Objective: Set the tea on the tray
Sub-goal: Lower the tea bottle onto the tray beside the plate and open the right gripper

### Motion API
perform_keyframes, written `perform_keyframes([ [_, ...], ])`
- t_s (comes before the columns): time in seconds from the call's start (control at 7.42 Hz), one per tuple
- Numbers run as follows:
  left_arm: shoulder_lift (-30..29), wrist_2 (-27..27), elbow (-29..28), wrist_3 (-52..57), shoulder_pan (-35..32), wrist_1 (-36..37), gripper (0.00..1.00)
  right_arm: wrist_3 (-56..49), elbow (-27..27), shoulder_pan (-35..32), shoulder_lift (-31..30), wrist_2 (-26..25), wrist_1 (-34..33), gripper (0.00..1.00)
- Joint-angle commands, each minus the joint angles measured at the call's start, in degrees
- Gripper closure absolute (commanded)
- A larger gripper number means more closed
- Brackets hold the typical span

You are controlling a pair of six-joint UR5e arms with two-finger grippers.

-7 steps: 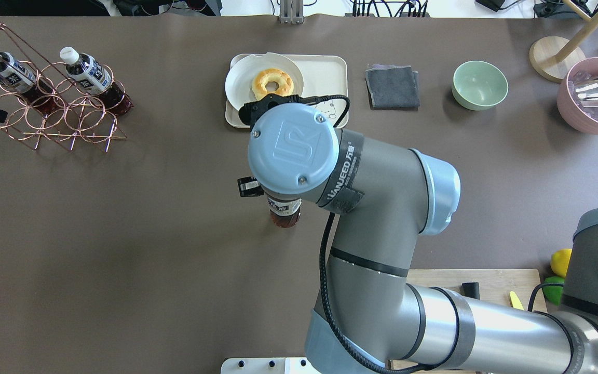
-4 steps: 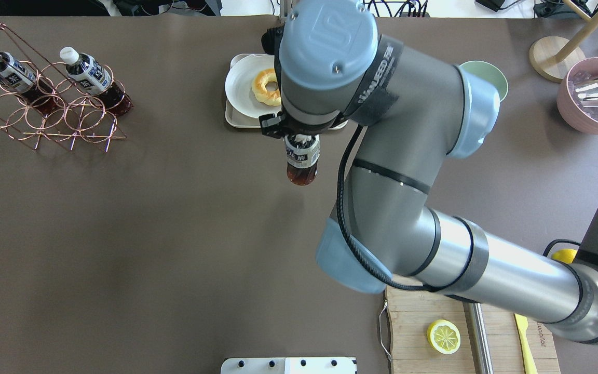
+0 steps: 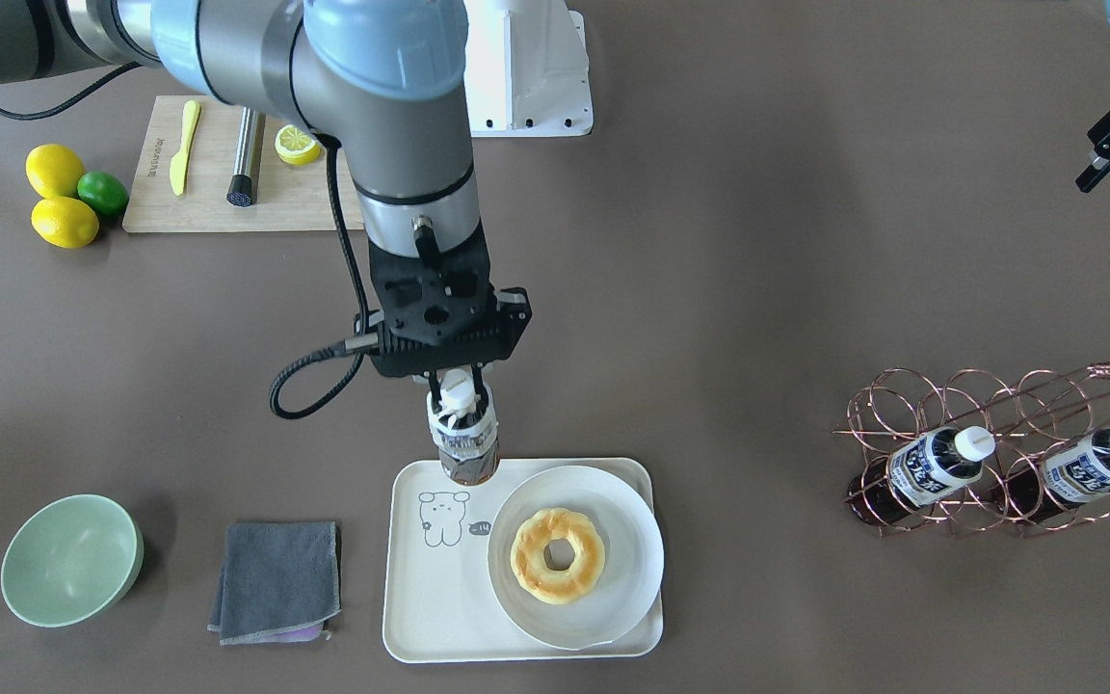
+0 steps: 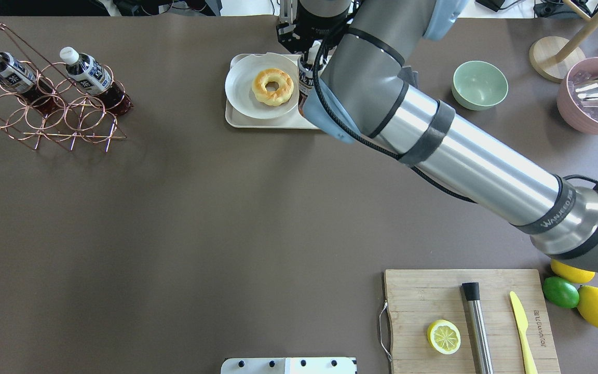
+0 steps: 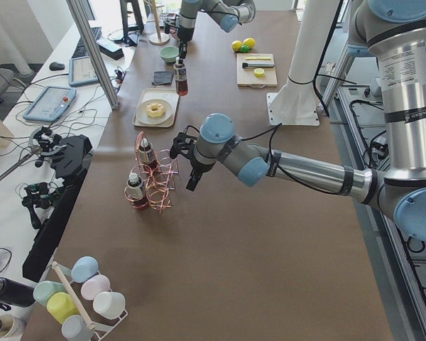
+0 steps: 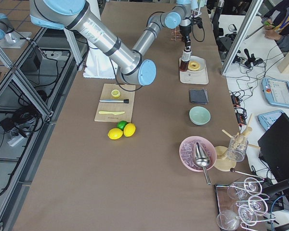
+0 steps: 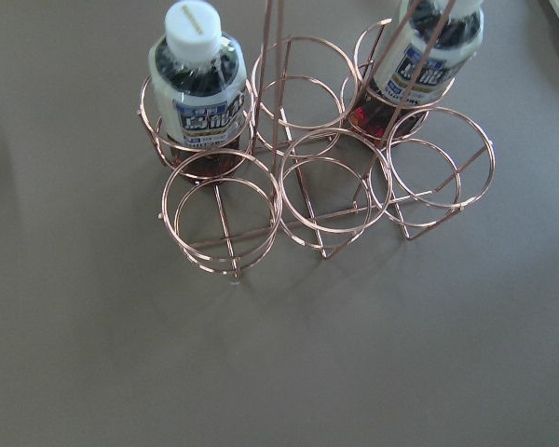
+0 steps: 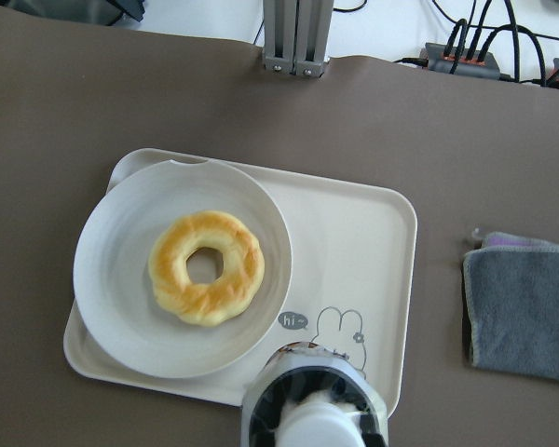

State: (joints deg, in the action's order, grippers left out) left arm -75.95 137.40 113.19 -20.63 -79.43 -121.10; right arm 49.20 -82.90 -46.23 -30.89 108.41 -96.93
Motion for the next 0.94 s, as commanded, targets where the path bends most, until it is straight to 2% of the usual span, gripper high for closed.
perform_keyframes([
  [0.0,1.0,0.9,0.2,0.0,-1.4,-1.2,0.03,-5.5,11.9,-4.1,3.7,1.5,3.4,1.00],
  [0.27,1.1,0.9,0.5,0.2,-2.4,-1.5,0.03,-4.9,17.4,-4.1,3.8,1.5,11.2,1.00],
  [0.81,1.2,0.9,1.2,0.2,-2.7,-1.5,0.03,-5.0,18.7,-4.2,3.7,2.8,12.5,1.00],
])
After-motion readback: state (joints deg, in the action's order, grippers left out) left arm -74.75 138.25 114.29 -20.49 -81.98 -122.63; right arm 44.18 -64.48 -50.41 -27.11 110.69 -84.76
